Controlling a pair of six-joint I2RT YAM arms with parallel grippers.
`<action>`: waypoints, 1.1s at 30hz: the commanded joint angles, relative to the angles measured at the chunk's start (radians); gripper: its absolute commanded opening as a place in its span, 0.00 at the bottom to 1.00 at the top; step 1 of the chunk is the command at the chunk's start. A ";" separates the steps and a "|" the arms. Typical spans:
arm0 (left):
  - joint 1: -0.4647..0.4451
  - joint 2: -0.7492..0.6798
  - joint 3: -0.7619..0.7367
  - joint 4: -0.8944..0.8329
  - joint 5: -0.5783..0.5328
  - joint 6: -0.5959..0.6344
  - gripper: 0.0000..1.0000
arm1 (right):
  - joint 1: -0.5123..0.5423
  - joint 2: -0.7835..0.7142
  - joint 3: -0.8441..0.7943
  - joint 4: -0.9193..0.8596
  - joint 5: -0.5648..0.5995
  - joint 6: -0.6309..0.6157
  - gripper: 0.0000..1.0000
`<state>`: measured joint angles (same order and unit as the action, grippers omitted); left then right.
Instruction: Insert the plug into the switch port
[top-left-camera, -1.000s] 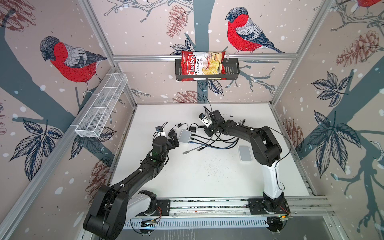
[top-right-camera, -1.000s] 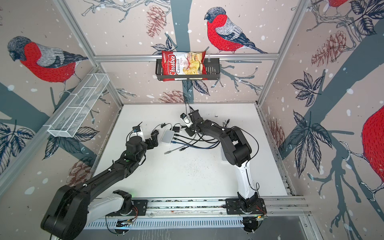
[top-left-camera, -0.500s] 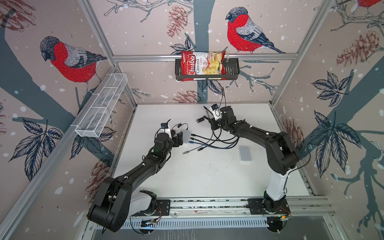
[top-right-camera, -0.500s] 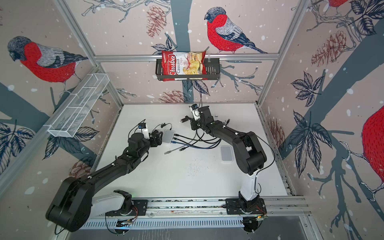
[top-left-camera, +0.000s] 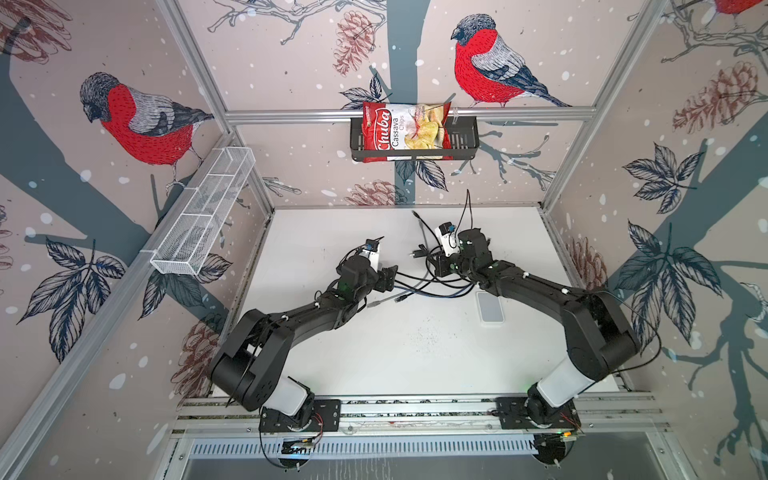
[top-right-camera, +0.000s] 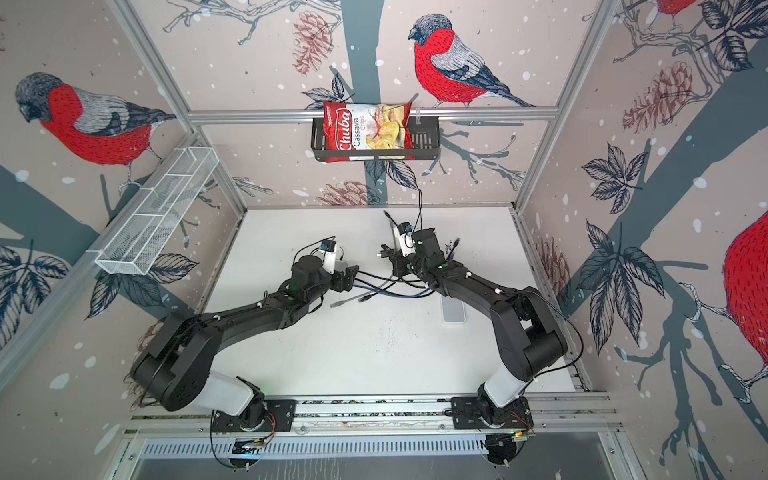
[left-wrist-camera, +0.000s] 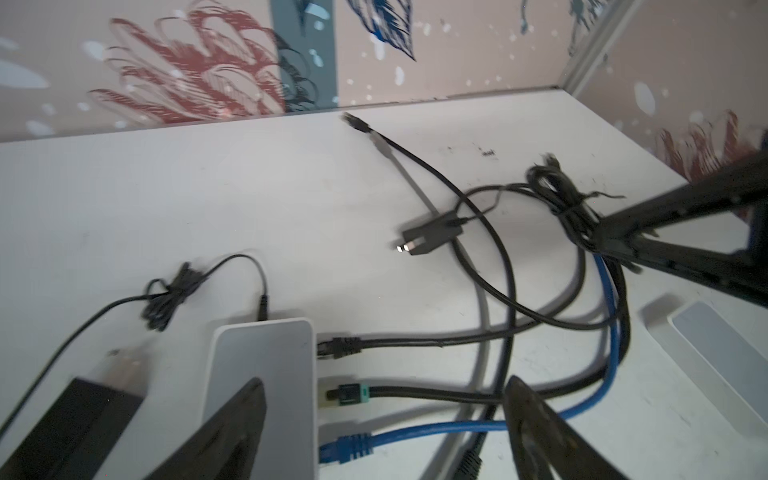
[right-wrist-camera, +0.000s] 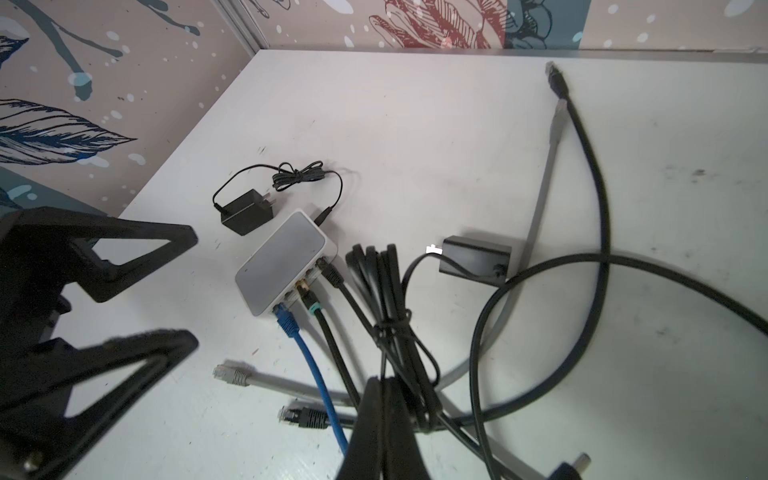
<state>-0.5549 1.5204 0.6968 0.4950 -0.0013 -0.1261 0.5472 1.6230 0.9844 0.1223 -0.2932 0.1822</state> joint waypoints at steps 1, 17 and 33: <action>-0.025 0.046 0.036 0.086 -0.015 0.132 0.88 | 0.006 -0.018 -0.026 0.032 -0.049 0.008 0.00; -0.107 0.179 0.148 0.088 -0.072 0.210 0.90 | 0.021 -0.089 -0.133 0.039 -0.055 0.005 0.00; -0.091 0.147 0.274 -0.143 0.168 -0.196 0.90 | 0.053 -0.103 -0.173 0.121 0.044 -0.040 0.00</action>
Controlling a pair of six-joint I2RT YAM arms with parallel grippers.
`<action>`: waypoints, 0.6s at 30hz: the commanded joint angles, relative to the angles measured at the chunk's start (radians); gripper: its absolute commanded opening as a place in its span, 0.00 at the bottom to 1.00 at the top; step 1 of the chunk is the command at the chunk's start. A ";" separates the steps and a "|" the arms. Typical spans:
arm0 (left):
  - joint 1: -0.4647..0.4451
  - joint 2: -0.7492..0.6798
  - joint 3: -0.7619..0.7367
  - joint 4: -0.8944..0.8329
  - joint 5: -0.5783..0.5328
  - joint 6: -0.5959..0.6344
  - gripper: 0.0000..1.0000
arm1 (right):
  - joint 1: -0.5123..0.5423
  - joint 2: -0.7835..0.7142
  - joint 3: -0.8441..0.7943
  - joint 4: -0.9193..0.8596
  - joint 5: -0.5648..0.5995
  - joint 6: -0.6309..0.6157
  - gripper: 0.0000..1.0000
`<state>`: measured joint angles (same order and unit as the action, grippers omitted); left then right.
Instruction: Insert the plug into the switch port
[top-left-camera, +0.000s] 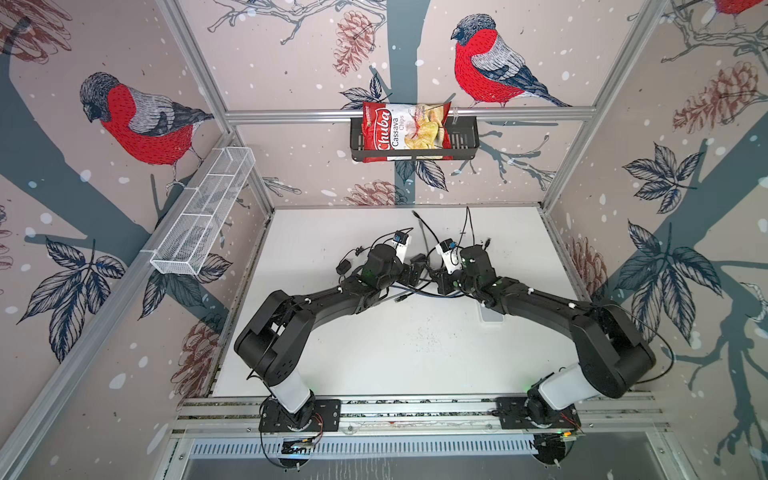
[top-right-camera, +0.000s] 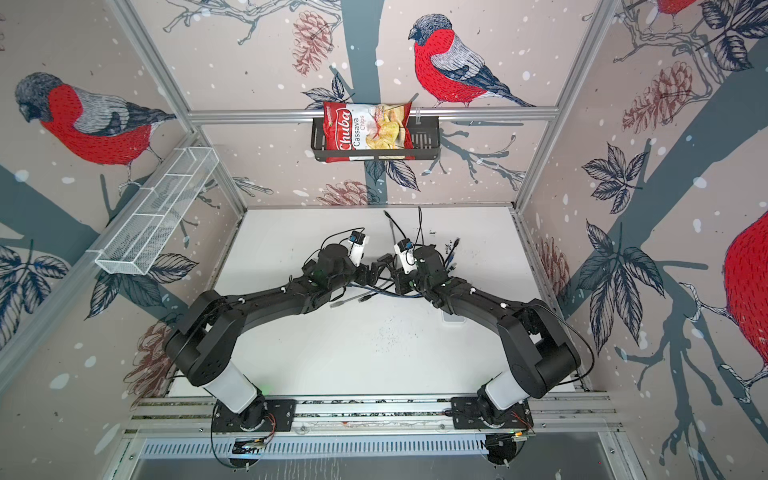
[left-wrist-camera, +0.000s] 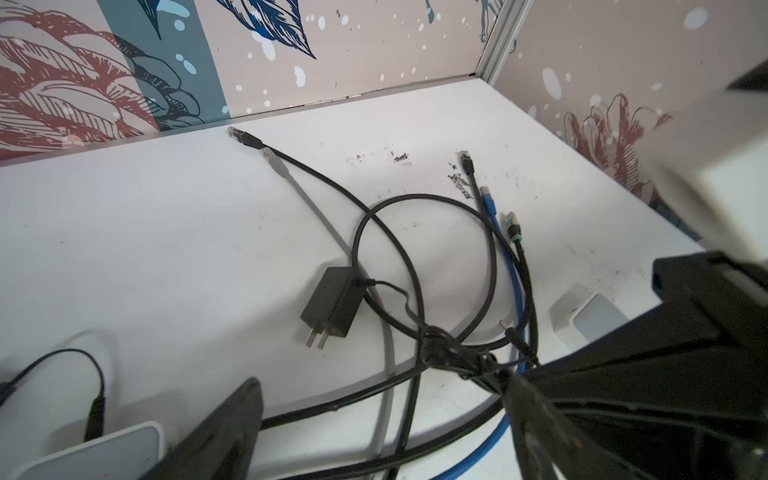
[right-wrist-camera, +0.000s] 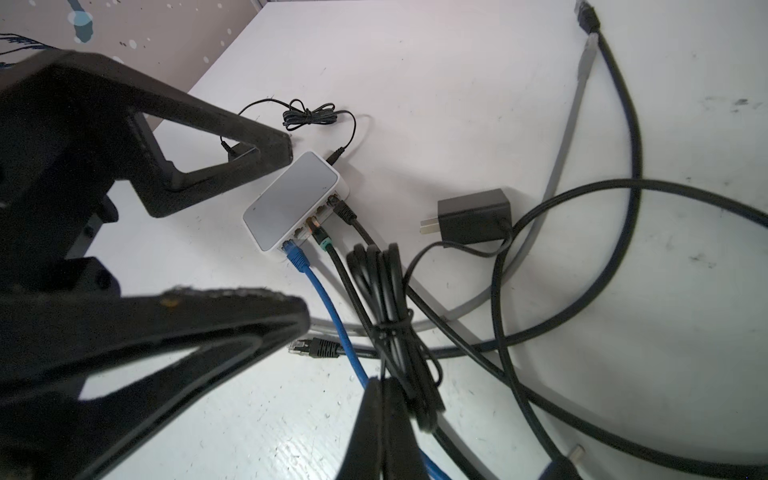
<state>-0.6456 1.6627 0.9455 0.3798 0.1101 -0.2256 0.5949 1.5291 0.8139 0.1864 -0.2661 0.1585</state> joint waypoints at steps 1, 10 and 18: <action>0.001 0.012 0.038 -0.028 0.073 -0.103 0.89 | 0.008 -0.009 -0.002 0.058 0.018 -0.018 0.00; 0.012 0.073 0.107 -0.054 0.130 -0.169 0.78 | 0.023 -0.027 -0.018 0.088 0.021 -0.013 0.00; 0.031 0.083 0.102 -0.036 0.180 -0.234 0.66 | 0.032 -0.023 -0.015 0.096 0.043 -0.020 0.00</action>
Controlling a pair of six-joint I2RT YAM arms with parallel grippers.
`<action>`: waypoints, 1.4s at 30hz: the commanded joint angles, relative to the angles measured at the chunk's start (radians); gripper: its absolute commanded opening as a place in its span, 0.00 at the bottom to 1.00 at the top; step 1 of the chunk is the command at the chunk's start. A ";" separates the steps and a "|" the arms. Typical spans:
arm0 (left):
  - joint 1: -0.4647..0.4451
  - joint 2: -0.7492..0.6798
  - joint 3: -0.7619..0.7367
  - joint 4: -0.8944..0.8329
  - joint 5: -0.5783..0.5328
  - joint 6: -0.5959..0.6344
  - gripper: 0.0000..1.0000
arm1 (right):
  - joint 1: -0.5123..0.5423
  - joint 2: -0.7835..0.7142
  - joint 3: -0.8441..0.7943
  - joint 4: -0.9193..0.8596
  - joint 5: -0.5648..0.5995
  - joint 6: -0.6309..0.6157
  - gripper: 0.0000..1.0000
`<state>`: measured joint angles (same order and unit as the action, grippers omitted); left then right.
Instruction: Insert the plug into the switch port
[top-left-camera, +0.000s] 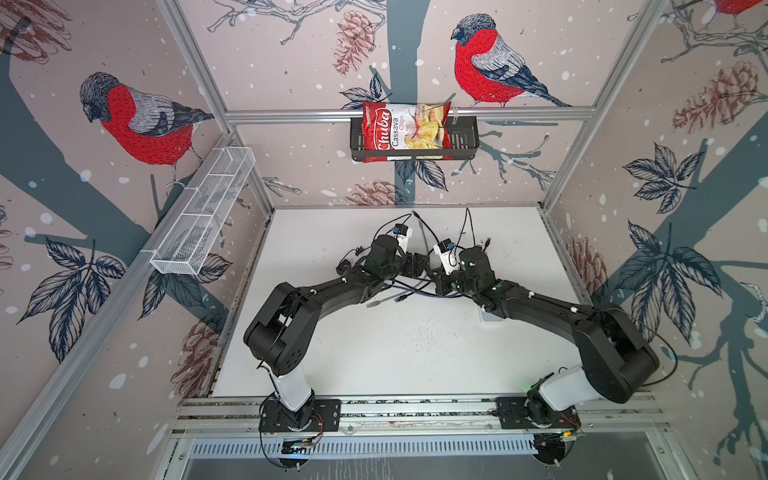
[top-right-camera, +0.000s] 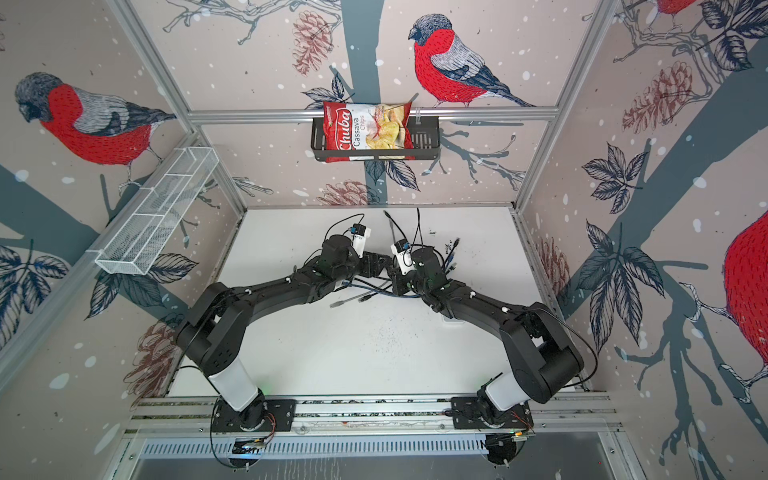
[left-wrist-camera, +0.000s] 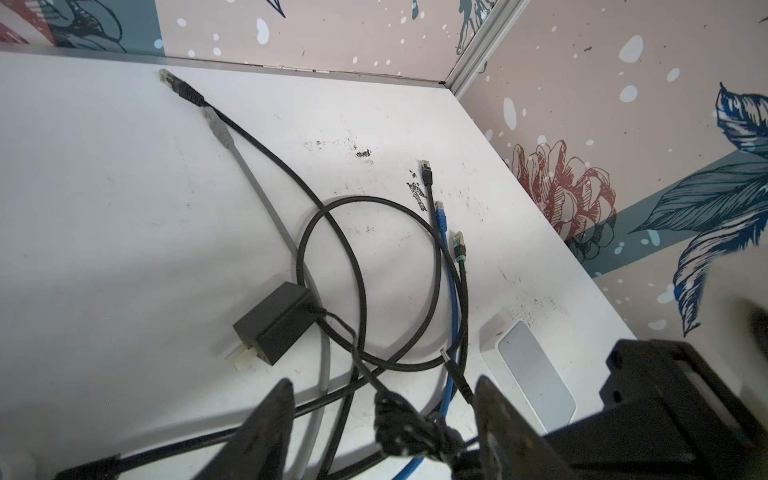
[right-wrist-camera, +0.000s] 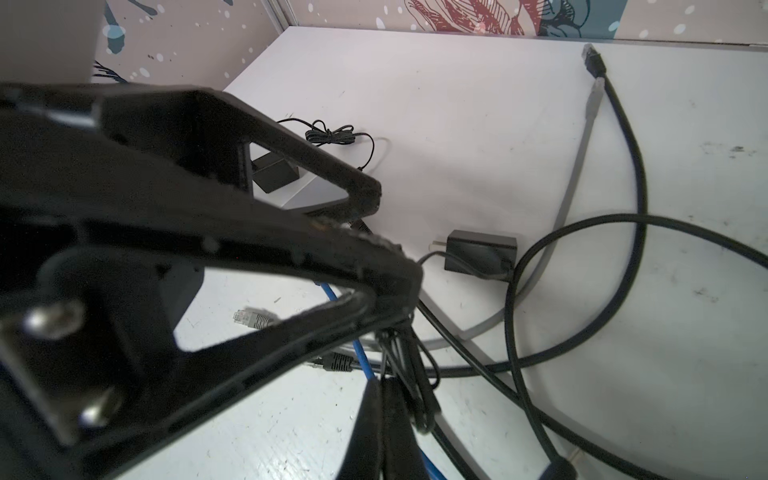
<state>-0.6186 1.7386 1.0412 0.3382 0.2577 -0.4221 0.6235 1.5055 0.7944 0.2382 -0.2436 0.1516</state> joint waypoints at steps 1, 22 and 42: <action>0.003 0.007 0.005 0.006 0.040 -0.043 0.65 | 0.005 0.003 0.004 0.047 0.024 -0.014 0.00; 0.025 0.074 0.085 -0.029 0.132 -0.052 0.05 | 0.016 0.033 0.060 -0.055 0.108 -0.121 0.11; 0.045 0.073 0.153 -0.128 0.158 -0.008 0.05 | -0.004 -0.055 -0.166 0.279 0.122 -0.264 0.34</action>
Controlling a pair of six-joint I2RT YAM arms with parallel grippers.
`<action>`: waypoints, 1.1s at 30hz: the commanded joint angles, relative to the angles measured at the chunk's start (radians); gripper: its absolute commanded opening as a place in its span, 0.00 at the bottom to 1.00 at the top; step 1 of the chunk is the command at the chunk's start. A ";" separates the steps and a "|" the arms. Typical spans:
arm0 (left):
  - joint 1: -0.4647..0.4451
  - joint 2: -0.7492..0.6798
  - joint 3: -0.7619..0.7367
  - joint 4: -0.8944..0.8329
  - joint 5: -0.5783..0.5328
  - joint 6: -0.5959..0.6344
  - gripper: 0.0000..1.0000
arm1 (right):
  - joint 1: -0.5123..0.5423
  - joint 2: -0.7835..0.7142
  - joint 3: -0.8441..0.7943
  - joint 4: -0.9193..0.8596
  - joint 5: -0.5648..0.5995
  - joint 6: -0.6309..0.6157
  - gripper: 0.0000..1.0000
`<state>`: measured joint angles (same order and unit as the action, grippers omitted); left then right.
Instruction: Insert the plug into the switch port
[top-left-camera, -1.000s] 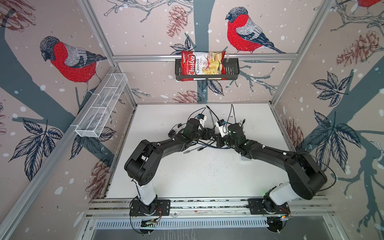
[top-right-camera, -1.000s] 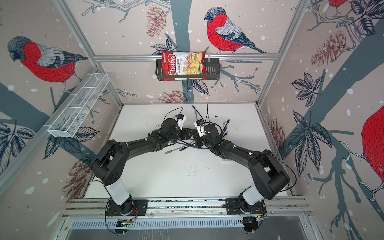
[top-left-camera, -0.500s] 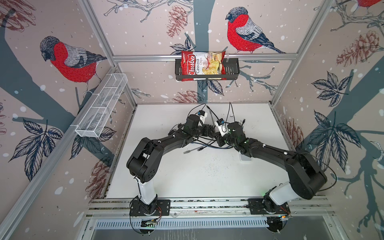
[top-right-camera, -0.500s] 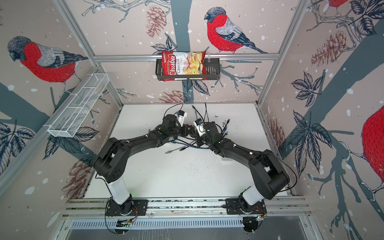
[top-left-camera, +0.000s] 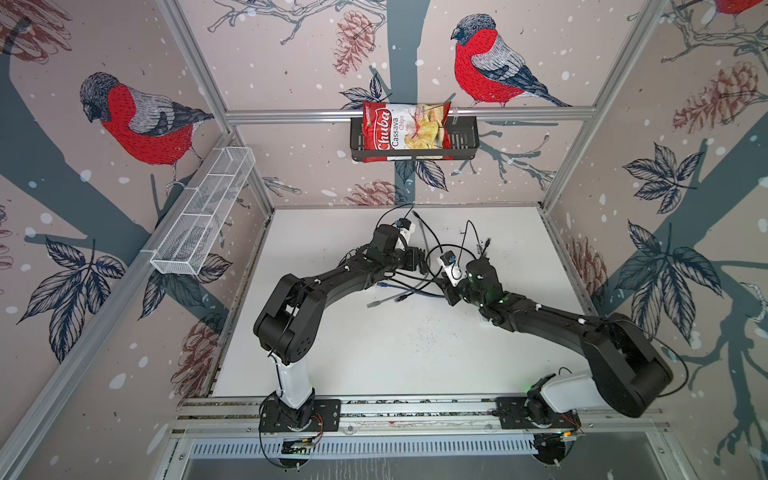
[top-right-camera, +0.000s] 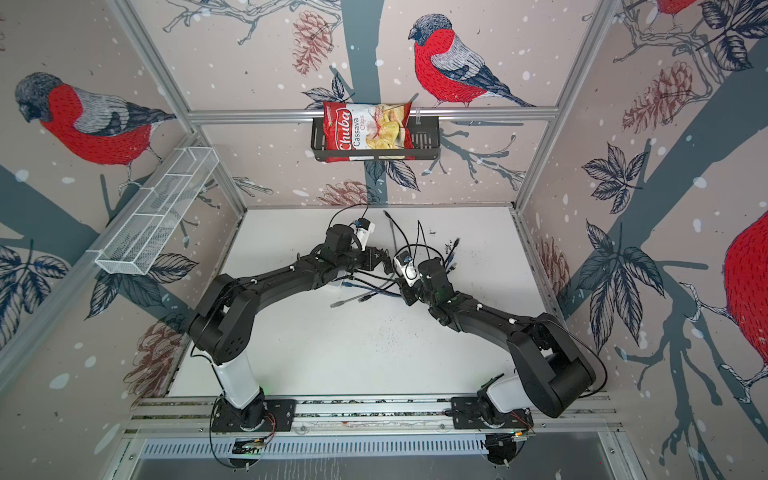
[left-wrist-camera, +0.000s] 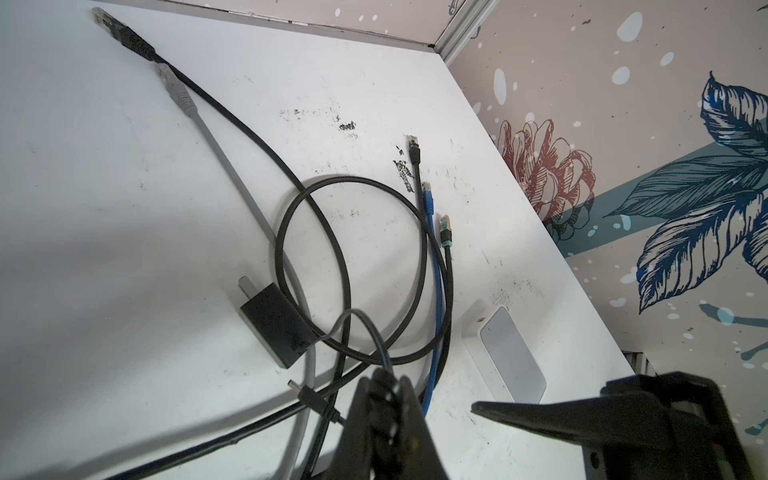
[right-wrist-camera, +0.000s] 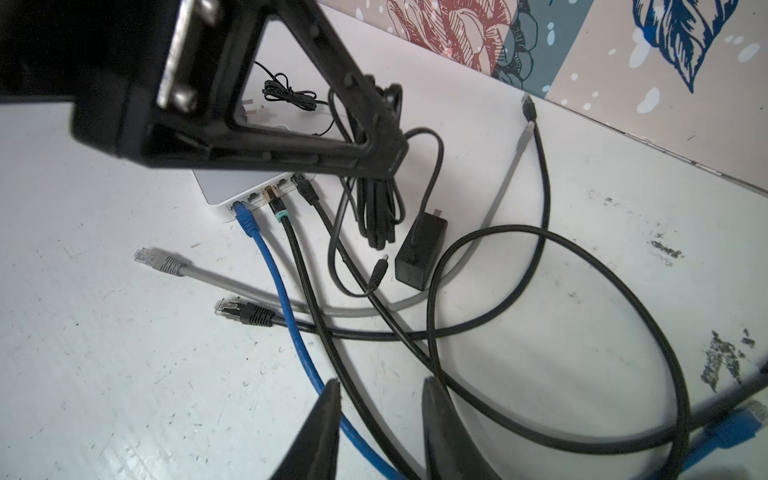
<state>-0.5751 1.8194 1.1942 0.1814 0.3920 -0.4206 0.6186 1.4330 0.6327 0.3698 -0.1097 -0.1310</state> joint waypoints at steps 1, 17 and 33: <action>0.003 -0.006 0.000 0.035 0.028 -0.013 0.05 | 0.002 0.033 -0.004 0.169 -0.023 0.031 0.34; 0.003 -0.016 -0.007 0.073 0.065 -0.078 0.06 | 0.047 0.182 -0.022 0.415 0.080 0.097 0.35; 0.005 -0.029 -0.018 0.087 0.066 -0.102 0.07 | -0.017 0.289 0.031 0.505 -0.075 0.153 0.31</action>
<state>-0.5724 1.7954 1.1793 0.2272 0.4480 -0.5171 0.5999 1.7172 0.6540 0.8146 -0.1303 0.0029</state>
